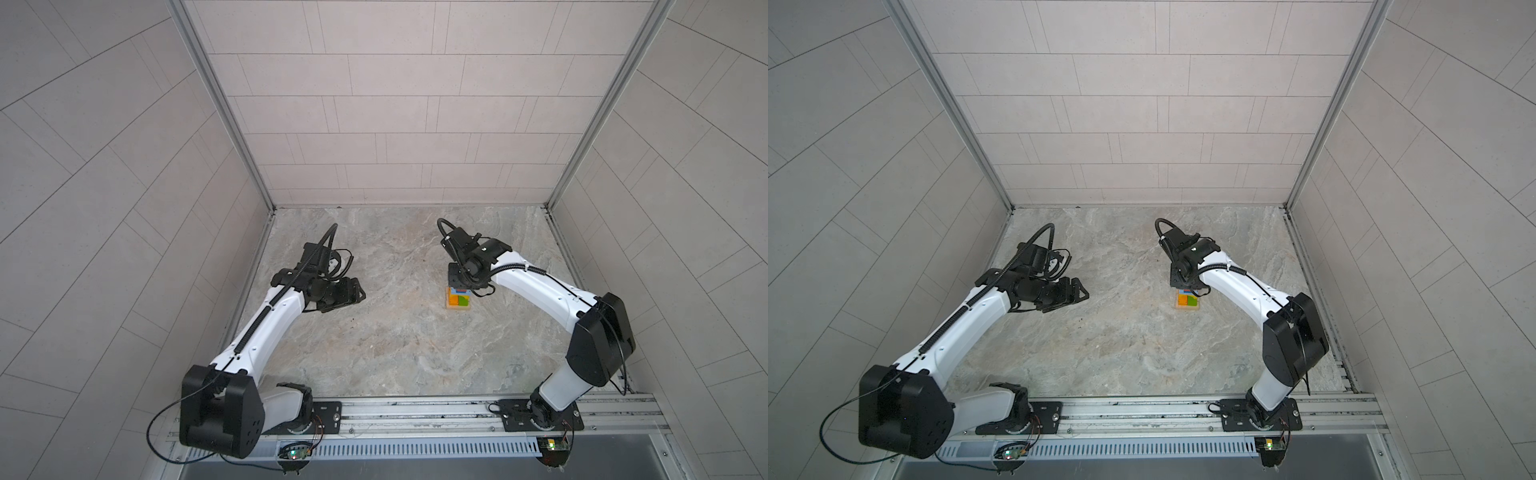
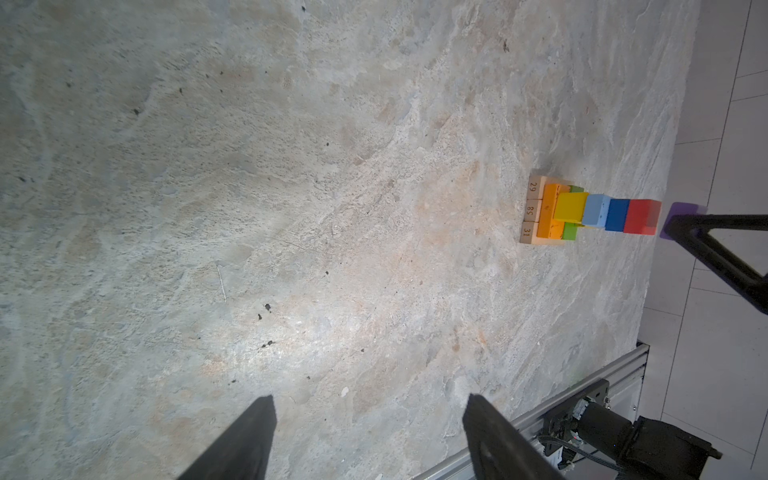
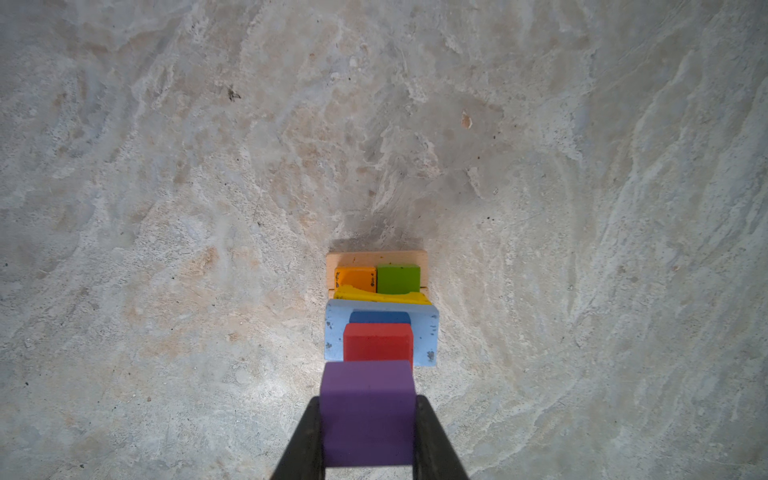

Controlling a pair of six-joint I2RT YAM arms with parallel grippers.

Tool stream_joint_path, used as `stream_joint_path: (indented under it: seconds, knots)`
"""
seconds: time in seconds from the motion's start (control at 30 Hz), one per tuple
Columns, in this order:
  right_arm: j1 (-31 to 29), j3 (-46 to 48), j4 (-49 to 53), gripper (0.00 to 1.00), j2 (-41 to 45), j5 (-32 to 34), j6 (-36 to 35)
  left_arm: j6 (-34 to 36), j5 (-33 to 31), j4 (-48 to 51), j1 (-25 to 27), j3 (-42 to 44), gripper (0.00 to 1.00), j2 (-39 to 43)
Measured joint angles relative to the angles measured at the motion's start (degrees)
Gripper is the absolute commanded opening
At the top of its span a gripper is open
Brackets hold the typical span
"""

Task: Build the wood block tower
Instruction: 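Lower the purple cube onto the red cube and hold it steady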

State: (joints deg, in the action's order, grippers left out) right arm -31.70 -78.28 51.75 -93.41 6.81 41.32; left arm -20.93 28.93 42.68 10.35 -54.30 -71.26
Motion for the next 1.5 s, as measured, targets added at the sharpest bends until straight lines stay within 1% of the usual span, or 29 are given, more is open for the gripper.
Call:
stream_joint_path:
  seconds: [0.97,1.5]
  knots:
    - [0.63,0.96,-0.57,0.21,-0.79,0.07,-0.20,0.00,-0.02,0.00,-0.24,0.00,0.78,-0.02]
    - [0.63,0.96,-0.66,0.24,-1.27,0.24,-0.39,0.00,0.00,0.00,-0.24,0.00,0.78,-0.02]
